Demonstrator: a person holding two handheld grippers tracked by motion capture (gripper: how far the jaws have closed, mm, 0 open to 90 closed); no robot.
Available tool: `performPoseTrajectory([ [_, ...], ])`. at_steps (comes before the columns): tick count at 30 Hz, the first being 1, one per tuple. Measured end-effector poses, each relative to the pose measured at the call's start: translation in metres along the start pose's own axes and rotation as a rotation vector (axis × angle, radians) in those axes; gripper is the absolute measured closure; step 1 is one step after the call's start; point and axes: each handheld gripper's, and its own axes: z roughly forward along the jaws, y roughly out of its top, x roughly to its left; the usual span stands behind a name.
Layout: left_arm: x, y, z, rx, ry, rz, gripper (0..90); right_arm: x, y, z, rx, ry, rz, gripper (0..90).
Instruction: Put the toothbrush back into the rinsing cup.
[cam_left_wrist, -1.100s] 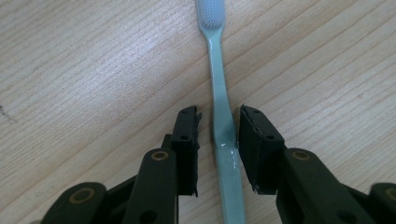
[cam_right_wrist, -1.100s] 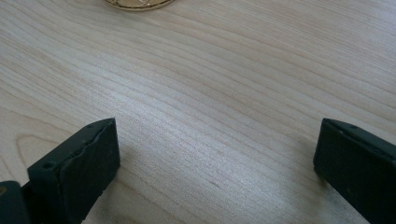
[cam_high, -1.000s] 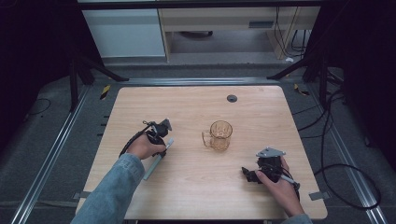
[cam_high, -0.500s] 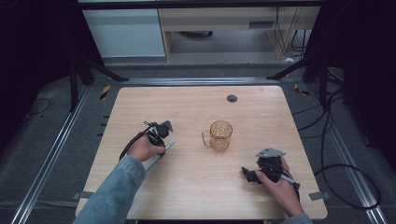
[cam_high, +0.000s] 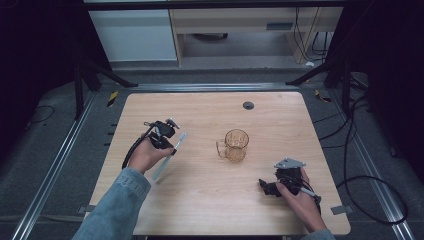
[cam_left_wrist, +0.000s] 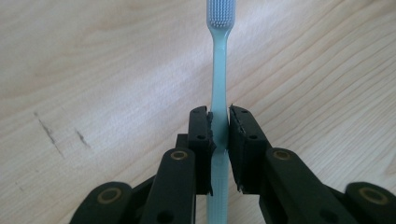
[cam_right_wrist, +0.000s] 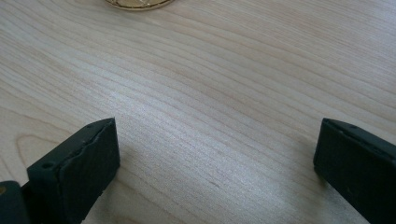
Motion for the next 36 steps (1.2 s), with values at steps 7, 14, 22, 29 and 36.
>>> performPoseTrajectory([
  [7, -0.01, 0.007, -0.011, -0.13, -0.019, 0.024, 78.8, 0.0, 0.0, 0.0, 0.0, 0.0, 0.001, 0.6],
  [14, -0.021, 0.012, -0.014, -0.222, -0.04, 0.05, 78.8, 0.0, -0.001, -0.001, 0.002, -0.006, 0.003, 0.5],
  [22, -0.019, 0.014, -0.016, -0.25, -0.063, 0.051, 78.8, 0.0, -0.004, -0.004, 0.003, -0.014, 0.001, 0.9],
  [29, -0.023, 0.014, -0.02, -0.315, -0.043, 0.065, 78.8, 0.0, -0.004, -0.004, 0.001, 0.007, -0.015, 0.6],
  [36, -0.034, 0.017, -0.023, -0.365, -0.036, 0.074, 78.9, 0.001, -0.004, -0.004, 0.004, 0.011, -0.013, 0.6],
])
